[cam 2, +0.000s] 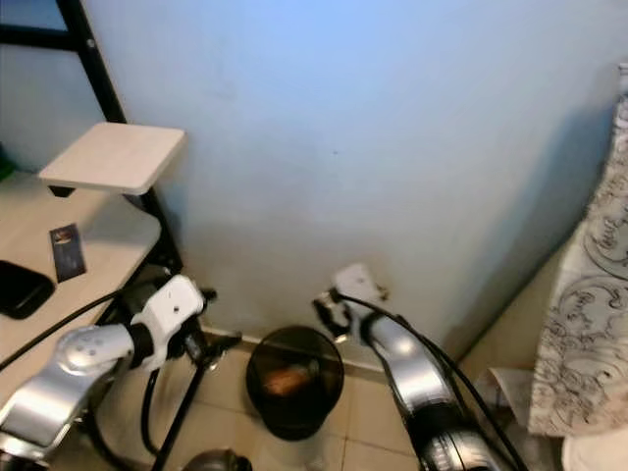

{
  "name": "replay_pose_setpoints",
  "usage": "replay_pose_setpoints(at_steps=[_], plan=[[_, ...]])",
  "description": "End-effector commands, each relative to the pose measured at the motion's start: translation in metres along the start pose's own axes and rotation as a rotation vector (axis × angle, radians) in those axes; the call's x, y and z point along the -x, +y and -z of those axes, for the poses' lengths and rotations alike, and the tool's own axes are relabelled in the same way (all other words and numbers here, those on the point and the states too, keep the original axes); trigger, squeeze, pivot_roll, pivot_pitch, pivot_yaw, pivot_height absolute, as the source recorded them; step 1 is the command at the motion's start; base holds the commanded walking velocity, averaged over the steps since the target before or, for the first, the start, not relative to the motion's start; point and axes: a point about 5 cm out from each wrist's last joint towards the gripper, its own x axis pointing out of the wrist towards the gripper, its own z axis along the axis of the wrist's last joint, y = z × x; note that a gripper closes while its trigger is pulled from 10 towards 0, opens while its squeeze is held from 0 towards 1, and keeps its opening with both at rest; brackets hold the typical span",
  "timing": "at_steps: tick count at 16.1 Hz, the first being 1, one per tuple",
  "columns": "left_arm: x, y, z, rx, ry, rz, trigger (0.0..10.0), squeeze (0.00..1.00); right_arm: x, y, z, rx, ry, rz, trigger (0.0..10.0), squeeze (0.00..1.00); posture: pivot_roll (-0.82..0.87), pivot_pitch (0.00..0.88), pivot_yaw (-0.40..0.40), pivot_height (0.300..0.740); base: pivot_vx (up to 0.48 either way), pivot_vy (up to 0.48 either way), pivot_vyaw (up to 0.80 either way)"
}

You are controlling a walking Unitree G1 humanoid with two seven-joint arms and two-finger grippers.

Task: Clean up the room

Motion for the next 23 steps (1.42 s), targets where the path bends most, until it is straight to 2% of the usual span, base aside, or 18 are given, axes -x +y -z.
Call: replay_pose_setpoints(at_steps=[1, 2, 4, 5, 7, 9, 11, 13, 17, 19, 23], plan=[[-0.002, 0.004, -0.004, 0.037, -0.032, -0.109, 10.0, 0.00, 0.008, -0.016, -0.016, -0.109, -0.072, 0.141, 10.0, 0.00, 0.06, 0.000, 0.006, 0.740, 0.000, 0.000, -0.73], [-0.004, 0.003, -0.008, 0.084, -0.070, -0.179, 10.0, 0.00, 0.019, -0.025, -0.016, -0.213, -0.092, 0.258, 10.0, 0.00, 0.06, 0.000, 0.006, 0.740, 0.000, 0.000, -0.73], [-0.004, 0.000, -0.008, 0.213, -0.107, -0.282, 10.0, 0.00, 0.037, -0.037, -0.016, -0.258, -0.139, 0.413, 10.0, 0.00, 0.04, 0.000, -0.002, 0.740, 0.000, 0.000, -0.73], [-0.004, -0.002, -0.005, 0.248, -0.097, -0.317, 10.0, 0.00, 0.044, -0.039, -0.016, -0.265, -0.145, 0.453, 10.0, 0.00, 0.03, 0.000, -0.004, 0.740, 0.000, 0.000, -0.74], [-0.003, 0.004, -0.006, 0.188, -0.092, -0.406, 10.0, 0.00, 0.049, -0.034, -0.018, -0.287, -0.152, 0.486, 10.0, 0.00, 0.04, 0.000, -0.004, 0.740, 0.000, 0.000, -0.74], [0.003, 0.012, -0.007, 0.193, -0.113, -0.485, 10.0, 0.00, 0.052, -0.031, -0.015, -0.317, -0.139, 0.515, 10.0, 0.00, 0.04, 0.000, 0.005, 0.740, 0.000, 0.000, -0.74], [0.010, 0.022, -0.004, 0.231, -0.112, -0.597, 10.0, 0.00, 0.054, -0.026, -0.020, -0.335, -0.145, 0.544, 10.0, 0.00, 0.04, 0.000, 0.017, 0.740, 0.000, 0.000, -0.74], [0.013, 0.025, -0.001, 0.257, -0.125, -0.658, 10.0, 0.00, 0.056, -0.026, -0.017, -0.349, -0.131, 0.570, 10.0, 0.00, 0.05, 0.000, 0.022, 0.740, 0.000, 0.000, -0.74], [0.012, 0.023, -0.002, 0.266, -0.126, -0.662, 10.0, 0.00, 0.058, -0.030, -0.019, -0.357, -0.121, 0.589, 10.0, 0.00, 0.06, 0.000, 0.024, 0.740, 0.000, 0.000, -0.74], [0.011, 0.022, 0.004, 0.300, -0.110, -0.681, 10.0, 0.00, 0.058, -0.024, -0.017, -0.342, -0.097, 0.553, 10.0, 0.00, 0.07, 0.000, 0.024, 0.740, 0.000, 0.000, -0.74], [0.010, 0.020, 0.004, 0.289, -0.106, -0.657, 10.0, 0.00, 0.055, -0.025, -0.016, -0.342, -0.085, 0.569, 10.0, 0.00, 0.07, 0.000, 0.026, 0.740, 0.000, 0.000, -0.74]])
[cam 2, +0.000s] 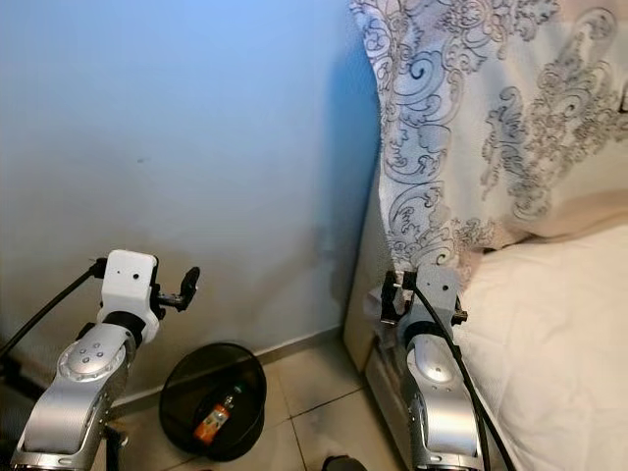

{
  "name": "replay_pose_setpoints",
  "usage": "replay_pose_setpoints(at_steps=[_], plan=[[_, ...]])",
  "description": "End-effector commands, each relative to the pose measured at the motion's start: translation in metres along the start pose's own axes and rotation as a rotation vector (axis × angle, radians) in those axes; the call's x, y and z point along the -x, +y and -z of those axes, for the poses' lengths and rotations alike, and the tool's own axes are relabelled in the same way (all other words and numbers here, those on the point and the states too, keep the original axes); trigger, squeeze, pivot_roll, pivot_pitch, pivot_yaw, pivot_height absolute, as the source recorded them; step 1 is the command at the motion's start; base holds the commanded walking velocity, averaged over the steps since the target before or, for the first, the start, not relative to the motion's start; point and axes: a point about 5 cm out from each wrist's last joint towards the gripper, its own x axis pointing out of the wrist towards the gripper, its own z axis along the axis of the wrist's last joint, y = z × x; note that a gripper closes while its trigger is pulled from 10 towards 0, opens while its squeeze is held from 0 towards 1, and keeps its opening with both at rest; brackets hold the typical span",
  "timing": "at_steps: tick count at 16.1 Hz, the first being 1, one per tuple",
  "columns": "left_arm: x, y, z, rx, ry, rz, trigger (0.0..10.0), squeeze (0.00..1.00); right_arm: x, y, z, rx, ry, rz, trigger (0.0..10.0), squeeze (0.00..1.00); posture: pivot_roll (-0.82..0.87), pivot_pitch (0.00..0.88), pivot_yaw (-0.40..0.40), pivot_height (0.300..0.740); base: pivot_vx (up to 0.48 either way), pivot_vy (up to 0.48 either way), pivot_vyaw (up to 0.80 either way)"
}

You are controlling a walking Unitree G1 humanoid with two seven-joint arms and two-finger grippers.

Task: Clean up the room

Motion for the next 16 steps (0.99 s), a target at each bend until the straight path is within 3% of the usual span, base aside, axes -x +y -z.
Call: replay_pose_setpoints(at_steps=[1, 16], plan=[[0.0030, 0.0037, 0.0072, 0.005, 0.022, -0.009, 10.0, 0.00, -0.0014, -0.0001, -0.0022, 0.028, -0.007, 0.002, 10.0, 0.00, 0.07, 0.000, 0.020, 0.740, 0.000, 0.000, -0.74], [-0.0009, -0.0015, 0.0006, -0.014, -0.030, 0.017, 10.0, 0.00, -0.0003, -0.0069, 0.0034, 0.050, 0.019, 0.031, 10.0, 0.00, 0.09, 0.000, -0.011, 0.740, 0.000, 0.000, -0.74]])
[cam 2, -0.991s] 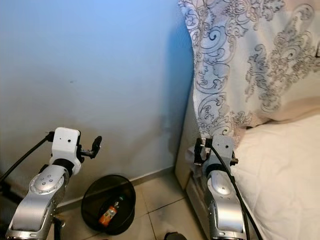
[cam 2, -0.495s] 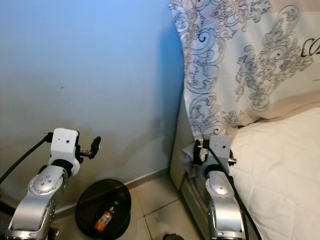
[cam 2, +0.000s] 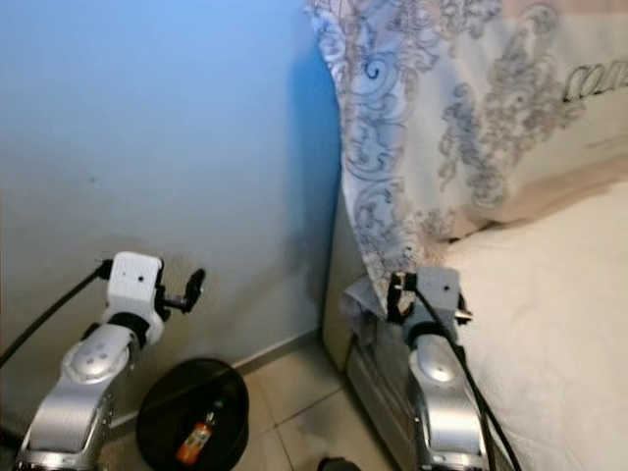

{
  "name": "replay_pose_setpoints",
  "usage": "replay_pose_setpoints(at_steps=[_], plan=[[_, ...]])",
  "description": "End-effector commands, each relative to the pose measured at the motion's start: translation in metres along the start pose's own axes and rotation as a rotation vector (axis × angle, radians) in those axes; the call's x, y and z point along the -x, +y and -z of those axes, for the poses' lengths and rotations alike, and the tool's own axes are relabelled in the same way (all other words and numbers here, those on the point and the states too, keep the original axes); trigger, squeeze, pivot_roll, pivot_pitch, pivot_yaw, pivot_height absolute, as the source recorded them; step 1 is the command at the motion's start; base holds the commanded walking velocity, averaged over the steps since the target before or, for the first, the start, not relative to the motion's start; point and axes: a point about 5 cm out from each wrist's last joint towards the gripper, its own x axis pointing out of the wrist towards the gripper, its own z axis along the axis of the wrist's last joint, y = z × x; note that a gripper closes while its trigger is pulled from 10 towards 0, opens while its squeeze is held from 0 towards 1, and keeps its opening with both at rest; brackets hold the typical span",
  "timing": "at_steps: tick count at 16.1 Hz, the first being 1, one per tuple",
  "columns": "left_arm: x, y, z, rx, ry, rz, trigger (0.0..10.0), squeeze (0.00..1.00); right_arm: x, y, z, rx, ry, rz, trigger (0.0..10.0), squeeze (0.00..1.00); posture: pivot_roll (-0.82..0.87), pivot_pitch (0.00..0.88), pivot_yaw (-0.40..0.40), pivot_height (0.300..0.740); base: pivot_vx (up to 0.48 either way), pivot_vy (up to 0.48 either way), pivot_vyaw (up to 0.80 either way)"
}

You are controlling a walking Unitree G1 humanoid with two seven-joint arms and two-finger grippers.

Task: Clean up the room

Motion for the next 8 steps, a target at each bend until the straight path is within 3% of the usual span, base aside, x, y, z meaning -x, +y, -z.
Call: replay_pose_setpoints(at_steps=[1, 5, 8], plan=[[0.0022, 0.0017, -0.0014, 0.000, -0.021, -0.011, 10.0, 0.00, -0.0008, 0.0003, 0.0032, -0.009, 0.018, 0.003, 10.0, 0.00, 0.09, 0.000, -0.014, 0.740, 0.000, 0.000, -0.74], [-0.0038, 0.0049, -0.0052, -0.031, -0.039, -0.013, 10.0, 0.00, -0.0035, 0.0024, 0.0008, 0.007, 0.013, 0.008, 10.0, 0.00, 0.08, 0.000, -0.009, 0.740, 0.000, 0.000, -0.74], [-0.0066, 0.0066, -0.0088, -0.024, -0.050, -0.026, 10.0, 0.00, -0.0049, 0.0065, -0.0009, 0.015, 0.009, -0.011, 10.0, 0.00, 0.09, 0.000, -0.019, 0.740, 0.000, -0.429, -0.74]])
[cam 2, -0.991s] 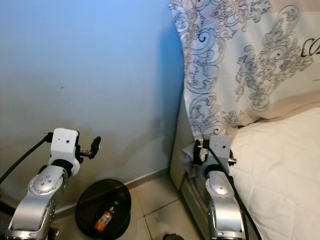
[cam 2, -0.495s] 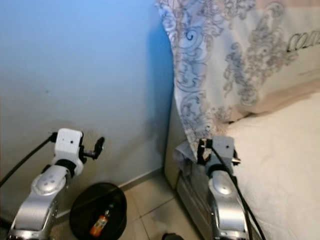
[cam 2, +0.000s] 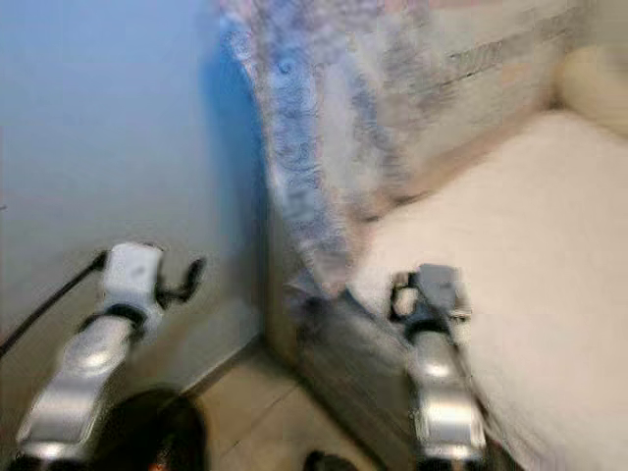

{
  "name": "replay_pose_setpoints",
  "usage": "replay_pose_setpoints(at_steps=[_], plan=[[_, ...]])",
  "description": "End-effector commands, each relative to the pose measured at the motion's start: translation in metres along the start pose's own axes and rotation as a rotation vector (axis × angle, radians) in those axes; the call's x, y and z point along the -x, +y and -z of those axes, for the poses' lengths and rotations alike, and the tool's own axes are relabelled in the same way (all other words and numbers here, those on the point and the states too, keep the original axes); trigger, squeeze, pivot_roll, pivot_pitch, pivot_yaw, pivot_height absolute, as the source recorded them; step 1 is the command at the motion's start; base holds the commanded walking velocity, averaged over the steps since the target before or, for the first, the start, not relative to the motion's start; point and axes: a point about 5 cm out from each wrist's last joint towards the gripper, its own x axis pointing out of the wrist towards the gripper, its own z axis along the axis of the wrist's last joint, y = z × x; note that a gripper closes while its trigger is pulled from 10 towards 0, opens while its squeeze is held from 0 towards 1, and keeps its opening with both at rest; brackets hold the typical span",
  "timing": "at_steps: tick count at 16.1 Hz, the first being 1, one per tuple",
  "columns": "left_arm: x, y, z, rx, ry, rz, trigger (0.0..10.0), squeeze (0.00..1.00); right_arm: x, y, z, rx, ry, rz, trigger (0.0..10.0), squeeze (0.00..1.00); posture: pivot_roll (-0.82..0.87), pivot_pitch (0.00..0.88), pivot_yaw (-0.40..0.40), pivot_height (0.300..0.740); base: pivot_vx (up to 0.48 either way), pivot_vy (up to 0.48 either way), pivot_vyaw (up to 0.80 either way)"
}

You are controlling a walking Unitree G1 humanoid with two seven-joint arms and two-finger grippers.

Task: Clean up the room

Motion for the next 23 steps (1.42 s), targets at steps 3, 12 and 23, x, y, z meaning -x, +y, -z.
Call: replay_pose_setpoints(at_steps=[3, 12, 23], plan=[[-0.006, -0.004, -0.007, 0.005, -0.023, 0.013, 10.0, 0.00, -0.005, -0.003, -0.006, 0.029, -0.008, 0.007, 10.0, 0.00, 0.08, 0.000, -0.017, 0.740, 0.000, -0.480, -0.74], [-0.018, 0.002, -0.021, -0.019, -0.070, -0.002, 10.0, 0.00, -0.016, -0.001, -0.027, 0.041, -0.095, -0.005, 10.0, 0.00, 0.05, 0.000, 0.004, 0.740, 0.000, -0.480, -0.74], [-0.020, 0.009, -0.028, 0.017, -0.117, -0.061, 10.0, 0.00, -0.018, 0.007, -0.048, 0.013, -0.175, -0.072, 10.0, 0.00, 0.05, 0.000, 0.012, 0.740, 0.000, -0.147, -0.25]])
